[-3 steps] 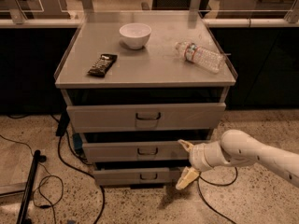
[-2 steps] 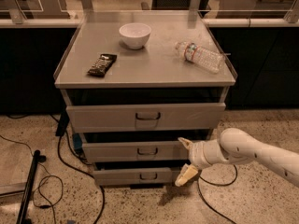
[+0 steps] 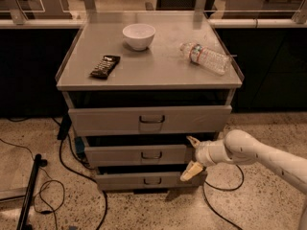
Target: Open middle drawer
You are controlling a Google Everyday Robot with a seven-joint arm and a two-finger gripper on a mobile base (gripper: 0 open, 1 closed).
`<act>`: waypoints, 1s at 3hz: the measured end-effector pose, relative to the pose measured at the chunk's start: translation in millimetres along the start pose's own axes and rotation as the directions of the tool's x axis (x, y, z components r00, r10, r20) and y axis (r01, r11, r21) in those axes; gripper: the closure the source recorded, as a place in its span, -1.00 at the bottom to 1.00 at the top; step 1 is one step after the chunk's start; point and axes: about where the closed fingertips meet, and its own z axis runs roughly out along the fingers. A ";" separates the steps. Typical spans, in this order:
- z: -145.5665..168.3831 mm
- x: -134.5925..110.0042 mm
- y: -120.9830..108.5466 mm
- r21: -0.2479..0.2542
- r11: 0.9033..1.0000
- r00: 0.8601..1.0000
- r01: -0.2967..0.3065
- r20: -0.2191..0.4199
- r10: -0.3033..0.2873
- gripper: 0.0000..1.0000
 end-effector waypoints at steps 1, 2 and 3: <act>14.1 14.7 -11.5 0.005 1.000 1.000 -0.015 -0.005 0.015 -1.00; 31.3 26.4 -18.8 -0.010 1.000 1.000 -0.026 -0.013 0.026 -1.00; 35.4 29.0 -21.0 -0.012 1.000 0.999 -0.029 -0.014 0.029 -0.79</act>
Offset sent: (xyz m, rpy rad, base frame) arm 0.0419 -0.0060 -0.0567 -0.0116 0.0460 -0.0183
